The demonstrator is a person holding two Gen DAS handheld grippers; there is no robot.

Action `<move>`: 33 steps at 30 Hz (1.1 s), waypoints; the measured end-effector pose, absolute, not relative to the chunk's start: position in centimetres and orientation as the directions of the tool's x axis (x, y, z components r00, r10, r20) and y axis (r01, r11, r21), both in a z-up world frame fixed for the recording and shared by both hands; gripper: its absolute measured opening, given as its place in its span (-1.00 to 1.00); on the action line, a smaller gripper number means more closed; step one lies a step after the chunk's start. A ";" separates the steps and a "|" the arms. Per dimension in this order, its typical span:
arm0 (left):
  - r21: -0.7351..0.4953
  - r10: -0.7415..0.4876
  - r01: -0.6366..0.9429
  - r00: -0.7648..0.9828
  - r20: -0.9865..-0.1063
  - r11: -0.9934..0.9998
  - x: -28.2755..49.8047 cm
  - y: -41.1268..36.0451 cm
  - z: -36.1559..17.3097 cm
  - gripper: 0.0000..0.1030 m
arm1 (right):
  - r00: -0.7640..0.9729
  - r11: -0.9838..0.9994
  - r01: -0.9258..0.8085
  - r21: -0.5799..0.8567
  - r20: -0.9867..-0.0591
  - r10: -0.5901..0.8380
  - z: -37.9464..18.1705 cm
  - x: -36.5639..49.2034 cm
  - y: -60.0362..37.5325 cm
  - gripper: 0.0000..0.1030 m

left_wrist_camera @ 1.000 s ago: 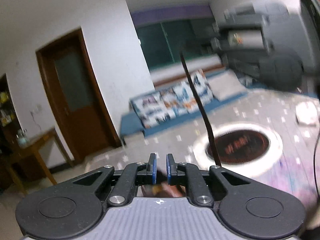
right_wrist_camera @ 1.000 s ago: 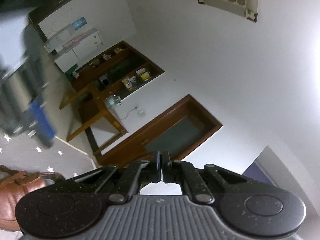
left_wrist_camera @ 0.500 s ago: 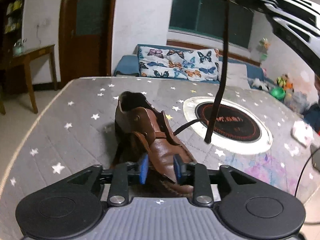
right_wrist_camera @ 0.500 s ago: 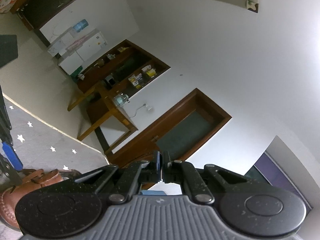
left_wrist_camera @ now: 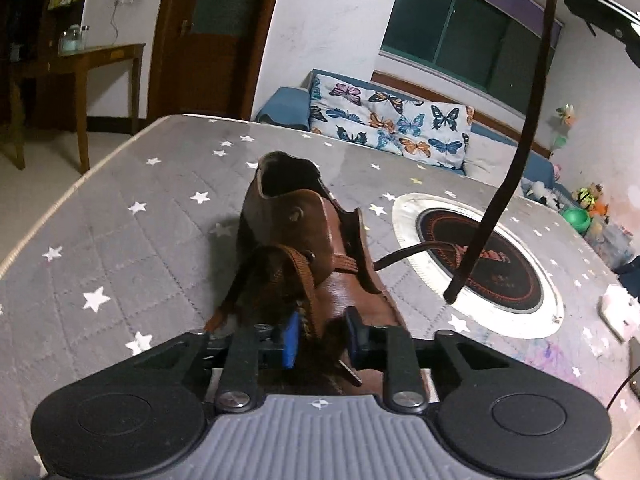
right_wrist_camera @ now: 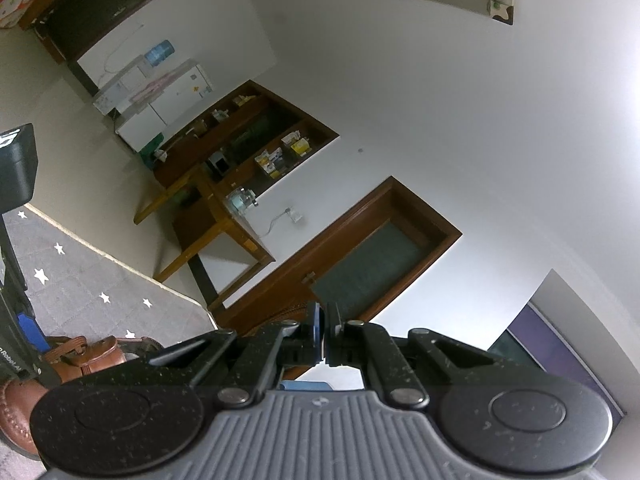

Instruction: Lace up shoes with both hands

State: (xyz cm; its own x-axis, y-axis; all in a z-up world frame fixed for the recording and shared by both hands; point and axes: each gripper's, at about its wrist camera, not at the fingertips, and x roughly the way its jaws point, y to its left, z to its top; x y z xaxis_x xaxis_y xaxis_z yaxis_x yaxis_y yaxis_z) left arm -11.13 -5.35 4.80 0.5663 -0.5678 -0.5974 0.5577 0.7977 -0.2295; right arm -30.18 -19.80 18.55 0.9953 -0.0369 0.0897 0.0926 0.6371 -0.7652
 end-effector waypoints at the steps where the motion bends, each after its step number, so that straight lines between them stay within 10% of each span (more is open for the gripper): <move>1: -0.228 -0.565 0.555 0.569 -0.598 0.800 -11.1 -5.2 4.8 -0.63 | 0.995 0.637 0.093 -0.765 0.089 -0.037 18.6 -30.1 -19.8 -0.97; 3: -0.234 -0.562 0.545 0.573 -0.596 0.805 -11.0 -4.9 5.0 -0.92 | 0.995 0.637 0.091 -0.765 0.088 -0.037 18.6 -30.2 -19.8 -0.97; 33: -0.084 -0.722 0.718 0.679 -0.129 0.691 -14.0 -5.8 25.8 -0.95 | 0.991 0.707 0.092 -0.701 0.135 0.006 24.5 -28.9 -19.9 -0.97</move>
